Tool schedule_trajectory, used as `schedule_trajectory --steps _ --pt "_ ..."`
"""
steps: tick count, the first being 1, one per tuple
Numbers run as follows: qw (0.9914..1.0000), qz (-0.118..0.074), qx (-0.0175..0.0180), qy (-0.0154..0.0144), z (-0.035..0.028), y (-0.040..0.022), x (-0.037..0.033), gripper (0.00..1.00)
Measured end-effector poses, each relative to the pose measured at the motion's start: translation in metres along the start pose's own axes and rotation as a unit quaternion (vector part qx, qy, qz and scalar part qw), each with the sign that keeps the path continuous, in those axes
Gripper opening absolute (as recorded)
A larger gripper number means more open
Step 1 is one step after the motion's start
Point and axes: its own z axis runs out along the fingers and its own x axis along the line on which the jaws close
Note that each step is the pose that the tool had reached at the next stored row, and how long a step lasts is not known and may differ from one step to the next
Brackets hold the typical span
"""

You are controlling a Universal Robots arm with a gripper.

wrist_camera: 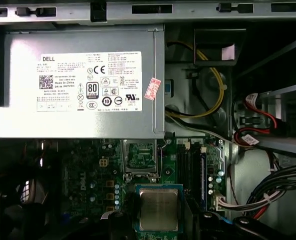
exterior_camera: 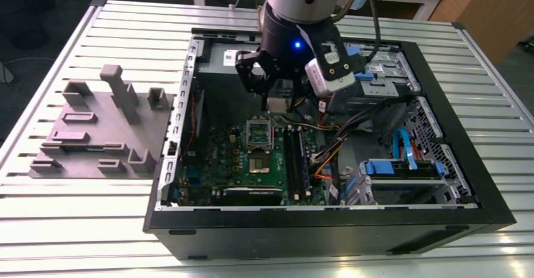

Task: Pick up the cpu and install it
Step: 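Place the cpu into insertion slot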

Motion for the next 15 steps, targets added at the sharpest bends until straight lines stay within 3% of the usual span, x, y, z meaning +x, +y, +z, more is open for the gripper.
schedule_trajectory --steps 7,9,15 --pt "1.00000 0.002 0.0001 0.0004 0.0124 -0.0073 0.0014 0.47" --pt "0.99999 -0.004 0.0002 0.0032 0.0160 -0.0089 0.0013 0.47" --pt "0.99986 -0.016 0.0003 0.0054 0.0252 -0.0109 0.0028 0.47"
